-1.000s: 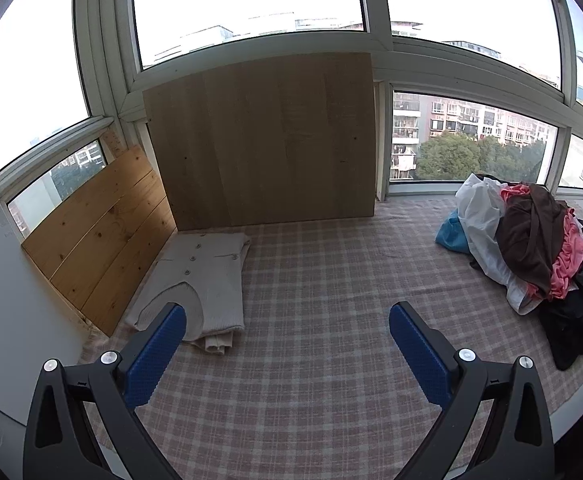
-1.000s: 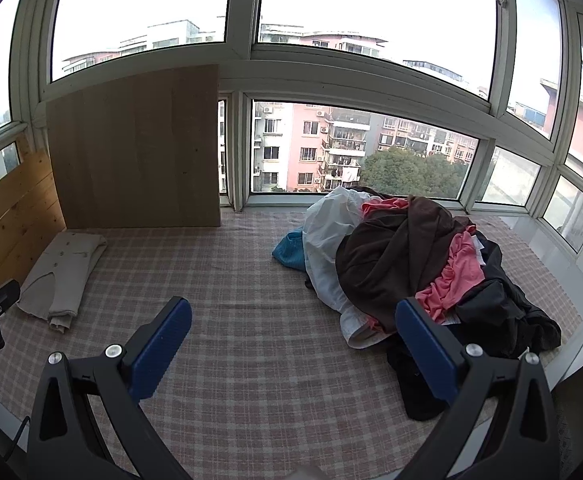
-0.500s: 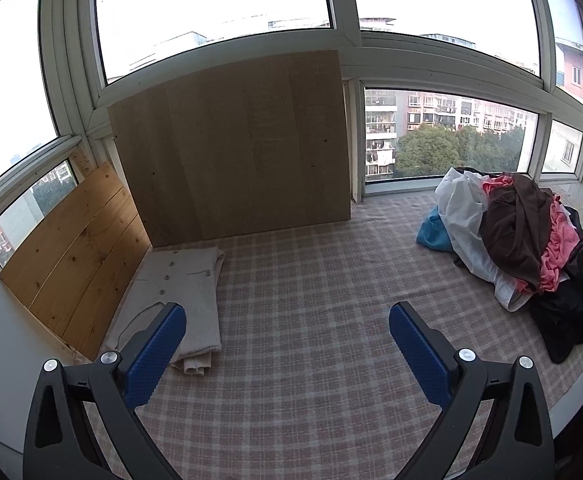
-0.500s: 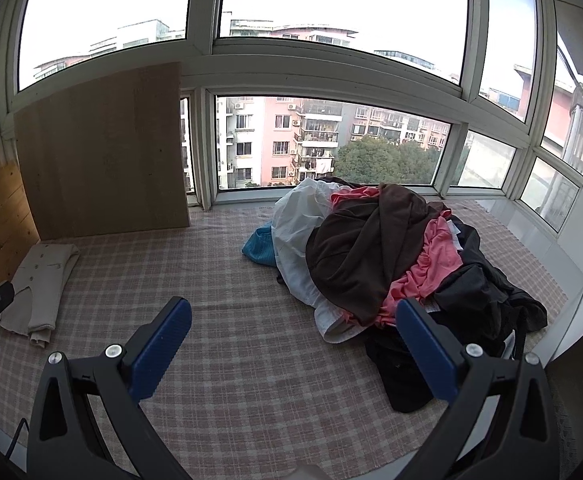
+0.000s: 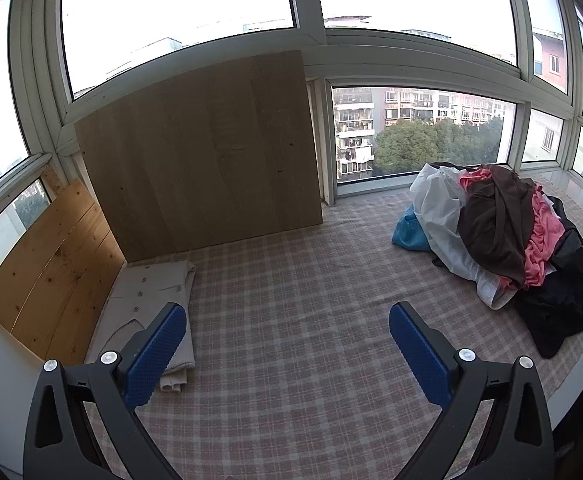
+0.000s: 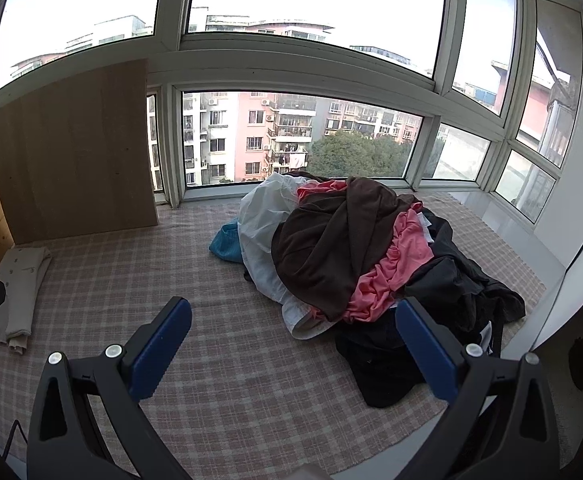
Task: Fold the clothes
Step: 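Move both grippers toward the heap of clothes on the bench, then grasp the brown fleece top with the right gripper and lift it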
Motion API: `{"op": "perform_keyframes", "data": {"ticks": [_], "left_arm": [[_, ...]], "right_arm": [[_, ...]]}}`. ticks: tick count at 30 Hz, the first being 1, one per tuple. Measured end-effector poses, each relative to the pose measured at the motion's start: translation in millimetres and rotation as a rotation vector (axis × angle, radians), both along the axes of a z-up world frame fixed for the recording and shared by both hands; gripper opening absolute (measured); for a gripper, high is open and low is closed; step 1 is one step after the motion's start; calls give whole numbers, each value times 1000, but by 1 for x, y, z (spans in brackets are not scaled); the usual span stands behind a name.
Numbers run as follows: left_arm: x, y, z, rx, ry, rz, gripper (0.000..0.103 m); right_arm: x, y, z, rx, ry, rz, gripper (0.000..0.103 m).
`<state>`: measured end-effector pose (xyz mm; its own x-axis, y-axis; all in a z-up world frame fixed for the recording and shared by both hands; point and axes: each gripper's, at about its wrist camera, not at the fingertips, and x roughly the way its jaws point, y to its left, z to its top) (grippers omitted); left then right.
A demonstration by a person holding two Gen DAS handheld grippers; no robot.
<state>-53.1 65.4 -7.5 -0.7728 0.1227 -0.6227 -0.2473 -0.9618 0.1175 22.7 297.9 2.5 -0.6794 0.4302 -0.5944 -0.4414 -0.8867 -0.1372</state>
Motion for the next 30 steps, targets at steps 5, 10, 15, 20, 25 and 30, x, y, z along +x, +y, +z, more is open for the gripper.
{"op": "perform_keyframes", "data": {"ticks": [5,10,15,20,25,30], "left_arm": [[5,12,3,-7,14,-32,102],[3,28,3,11,0,-69,102],[6,47,5,38,7,-133,102],[13,68,6,94,34,-196,102],[14,93,1,147,23,-250,100],[7,127,-8,103,-4,-235,90]], "right_arm": [[5,8,-2,-2,7,-25,103],[14,20,-4,26,1,-39,103],[24,43,-10,-21,0,-15,103],[52,77,-18,-97,153,22,103],[55,126,-30,-156,124,-4,103],[51,174,-41,-109,57,-31,103]]}}
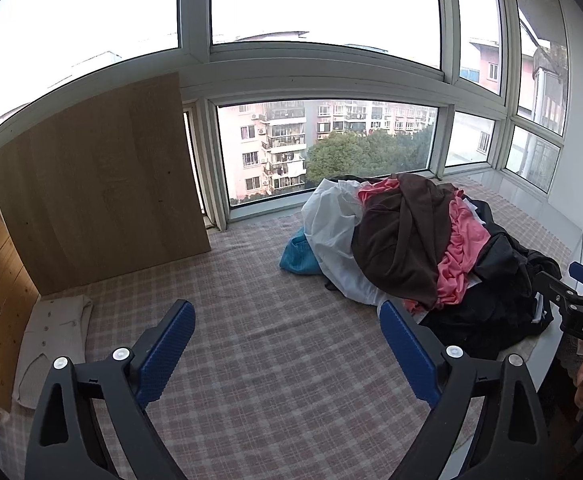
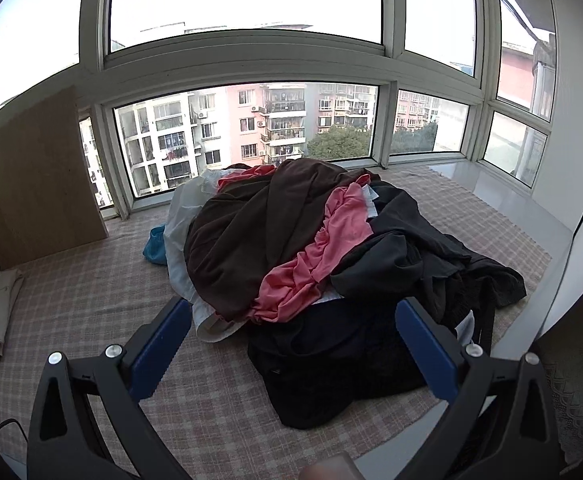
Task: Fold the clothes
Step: 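Grasp the brown fleece top with the right gripper and lift it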
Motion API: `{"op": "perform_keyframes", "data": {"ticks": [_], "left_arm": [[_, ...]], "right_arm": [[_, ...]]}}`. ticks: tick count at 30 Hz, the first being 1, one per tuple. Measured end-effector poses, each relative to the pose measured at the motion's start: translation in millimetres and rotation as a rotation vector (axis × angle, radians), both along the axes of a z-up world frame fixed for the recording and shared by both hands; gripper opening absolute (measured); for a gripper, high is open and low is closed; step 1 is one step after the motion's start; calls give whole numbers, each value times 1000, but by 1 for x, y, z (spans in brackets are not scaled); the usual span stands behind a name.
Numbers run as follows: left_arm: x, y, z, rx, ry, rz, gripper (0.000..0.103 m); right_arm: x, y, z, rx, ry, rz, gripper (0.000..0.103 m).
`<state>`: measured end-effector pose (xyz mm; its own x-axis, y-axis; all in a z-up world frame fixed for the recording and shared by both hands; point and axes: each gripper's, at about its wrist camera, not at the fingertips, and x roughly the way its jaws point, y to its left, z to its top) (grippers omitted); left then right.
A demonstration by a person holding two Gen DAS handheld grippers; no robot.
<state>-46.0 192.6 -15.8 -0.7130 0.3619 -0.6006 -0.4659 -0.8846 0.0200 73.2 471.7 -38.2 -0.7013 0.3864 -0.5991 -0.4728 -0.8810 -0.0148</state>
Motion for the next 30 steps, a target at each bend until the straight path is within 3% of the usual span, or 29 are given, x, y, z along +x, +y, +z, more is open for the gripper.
{"op": "perform_keyframes", "data": {"ticks": [4,7,11,15,18,21,25,30], "left_arm": [[-13,21,-9,14,-48,27,87],[-25,37,-15,18,-77,55,79],[-48,56,-20,64,-124,86,79],[-68,88,-9,-13,-81,74,79],[-81,111,9,-72,-16,66,80],[-92,126,26,-49,11,66,81],[-109,141,30,-37,-7,74,81],[-134,160,14,-101,-25,90,81]], "right_arm": [[-8,41,-8,-14,-47,41,103],[-14,76,-7,-64,-4,56,103],[-37,128,7,-105,56,64,103],[-83,182,32,-93,91,80,103],[-136,216,43,-42,53,105,103],[-199,243,31,-35,-22,127,103],[-285,270,-6,-96,-166,172,103],[-368,289,-52,-206,-298,196,103]]}}
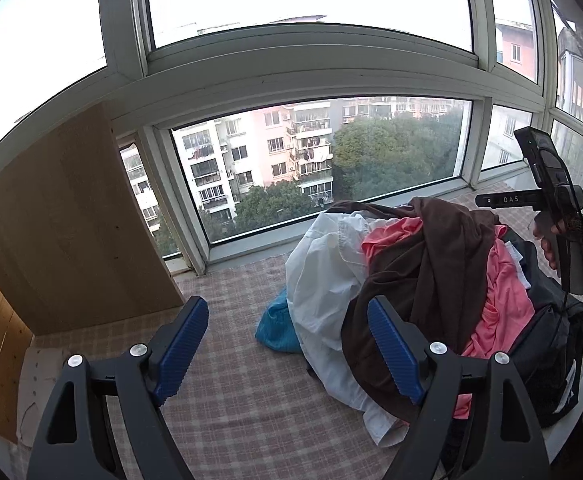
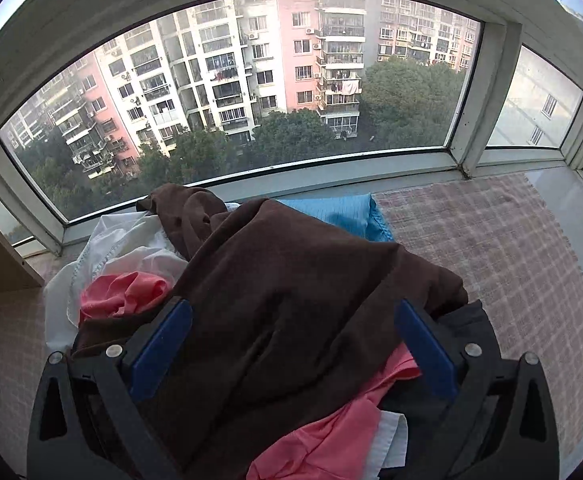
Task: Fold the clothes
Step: 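Grasp the brown fleece top with the right gripper and lift it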
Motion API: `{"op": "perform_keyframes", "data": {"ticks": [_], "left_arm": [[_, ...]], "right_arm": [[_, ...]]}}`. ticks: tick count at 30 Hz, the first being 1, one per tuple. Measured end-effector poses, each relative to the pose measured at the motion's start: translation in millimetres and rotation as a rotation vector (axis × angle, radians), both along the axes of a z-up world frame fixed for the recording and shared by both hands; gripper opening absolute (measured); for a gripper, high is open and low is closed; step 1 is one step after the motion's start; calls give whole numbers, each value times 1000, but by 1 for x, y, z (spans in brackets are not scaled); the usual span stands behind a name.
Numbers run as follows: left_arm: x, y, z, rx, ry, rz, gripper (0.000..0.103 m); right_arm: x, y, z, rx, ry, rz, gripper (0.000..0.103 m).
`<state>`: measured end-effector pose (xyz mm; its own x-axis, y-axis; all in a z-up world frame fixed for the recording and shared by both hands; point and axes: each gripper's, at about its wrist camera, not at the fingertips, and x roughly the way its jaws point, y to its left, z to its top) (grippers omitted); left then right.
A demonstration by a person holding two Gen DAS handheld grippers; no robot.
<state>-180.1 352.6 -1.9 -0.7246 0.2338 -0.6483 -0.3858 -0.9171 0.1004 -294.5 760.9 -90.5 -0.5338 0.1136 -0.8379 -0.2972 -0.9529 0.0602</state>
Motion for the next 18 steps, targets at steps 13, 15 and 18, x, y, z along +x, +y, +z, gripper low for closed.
{"op": "perform_keyframes", "data": {"ticks": [13,15,18], "left_arm": [[-53,-13,-56,-66,-98,104,81],[-56,-16,-64,-75,-114,113,81],[-54,-20,-71,-81,-136,116,81]], "right_arm": [[-23,4,-54,-91,-10,47,29],[-18,6,-42,-116,5,54,24],[-7,20,-18,-237,37,4,21]]}}
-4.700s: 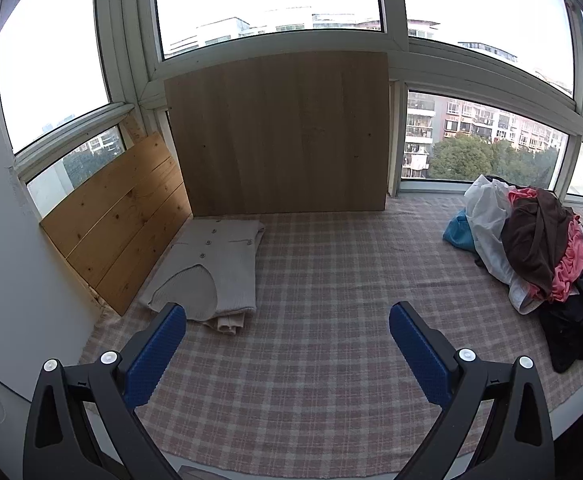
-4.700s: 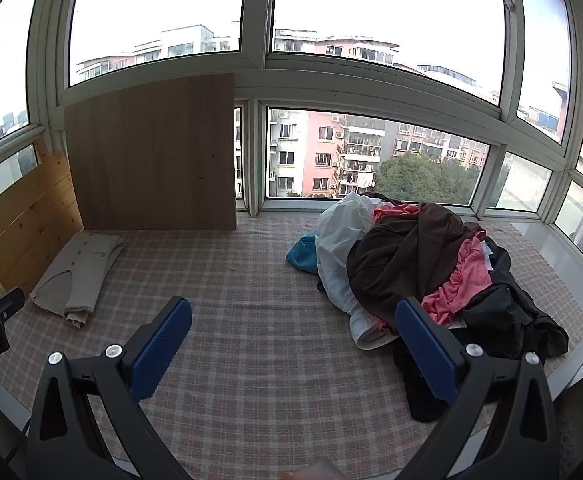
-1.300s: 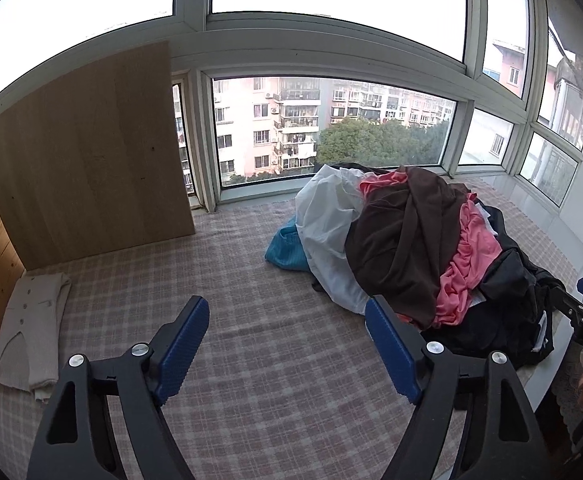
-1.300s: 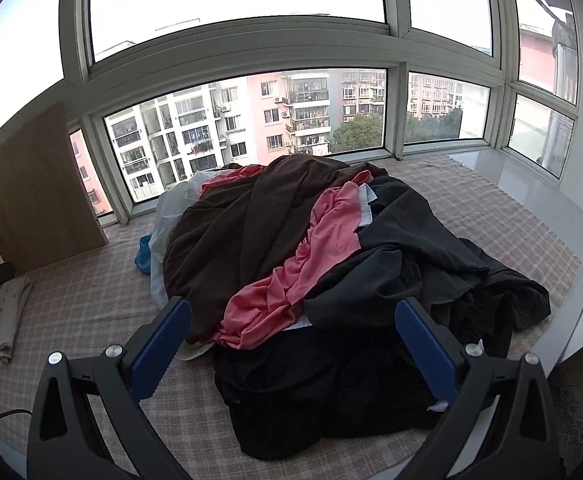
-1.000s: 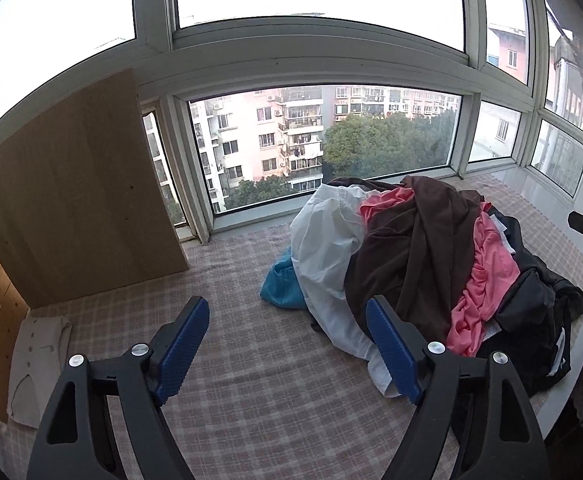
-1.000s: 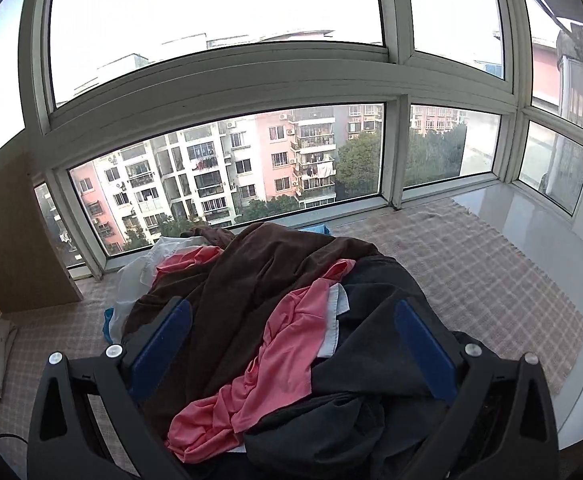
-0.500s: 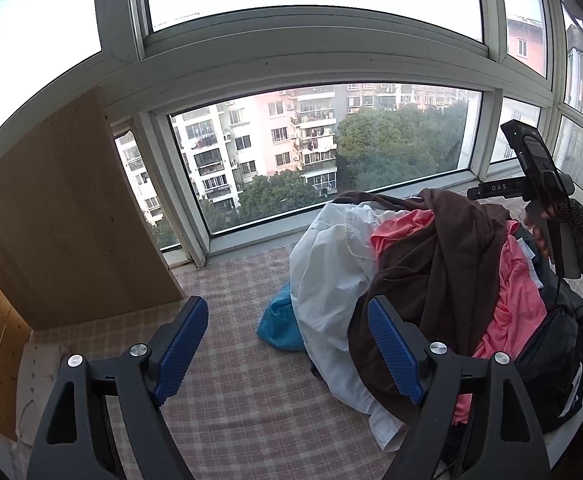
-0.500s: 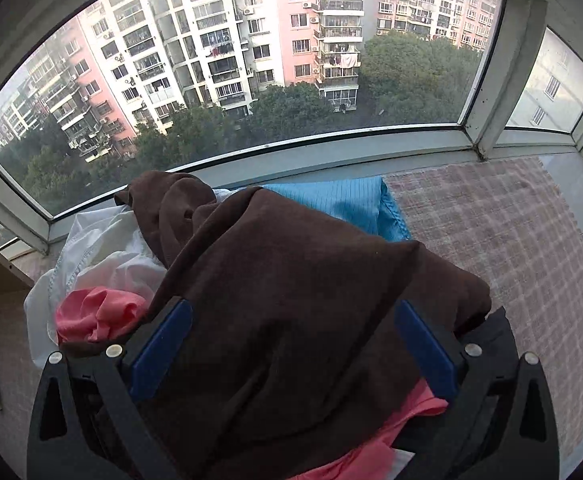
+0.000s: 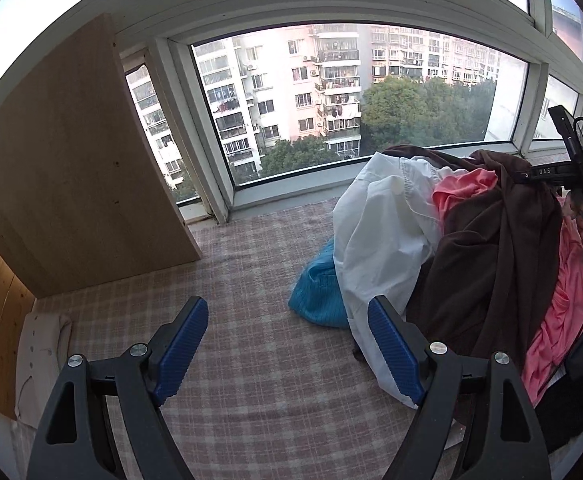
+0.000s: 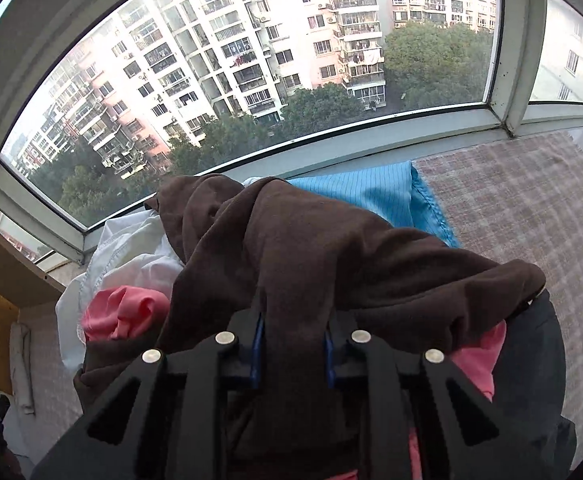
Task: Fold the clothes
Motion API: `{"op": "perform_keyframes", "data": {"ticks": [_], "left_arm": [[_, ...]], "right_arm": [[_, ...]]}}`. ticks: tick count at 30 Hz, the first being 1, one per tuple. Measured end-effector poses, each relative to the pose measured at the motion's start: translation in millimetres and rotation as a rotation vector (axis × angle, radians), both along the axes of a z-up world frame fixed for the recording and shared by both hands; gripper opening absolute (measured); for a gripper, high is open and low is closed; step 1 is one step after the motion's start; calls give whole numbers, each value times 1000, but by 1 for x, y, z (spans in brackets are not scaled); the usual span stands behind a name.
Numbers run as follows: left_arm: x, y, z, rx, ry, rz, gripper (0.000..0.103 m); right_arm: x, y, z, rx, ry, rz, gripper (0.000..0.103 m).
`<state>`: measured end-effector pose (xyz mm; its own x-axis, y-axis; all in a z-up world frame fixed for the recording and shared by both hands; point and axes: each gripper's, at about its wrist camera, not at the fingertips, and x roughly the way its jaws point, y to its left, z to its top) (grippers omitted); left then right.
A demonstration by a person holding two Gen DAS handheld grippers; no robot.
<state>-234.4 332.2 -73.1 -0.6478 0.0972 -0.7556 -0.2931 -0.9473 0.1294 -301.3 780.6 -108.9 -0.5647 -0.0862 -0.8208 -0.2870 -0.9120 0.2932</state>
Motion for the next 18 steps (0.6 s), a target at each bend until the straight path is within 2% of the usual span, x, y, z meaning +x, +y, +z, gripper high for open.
{"op": "perform_keyframes", "data": {"ticks": [2,5,9,12,15,18], "left_arm": [[5,-3,2,-4,6,-6,81],[16,-12,11,-13,45,-10,81],[28,-33,24,13,78,3,81],[39,-52,32,44,91,8,81],[50,-70,38,49,112,13,82],[57,-91,46,61,137,34,82]], "right_arm": [[12,2,23,-38,58,-9,20],[29,-4,61,-42,139,-16,19],[44,-20,112,32,181,-8,19],[63,-28,158,-44,266,-3,18],[80,-65,214,56,347,42,18],[99,-116,263,89,426,120,18]]}}
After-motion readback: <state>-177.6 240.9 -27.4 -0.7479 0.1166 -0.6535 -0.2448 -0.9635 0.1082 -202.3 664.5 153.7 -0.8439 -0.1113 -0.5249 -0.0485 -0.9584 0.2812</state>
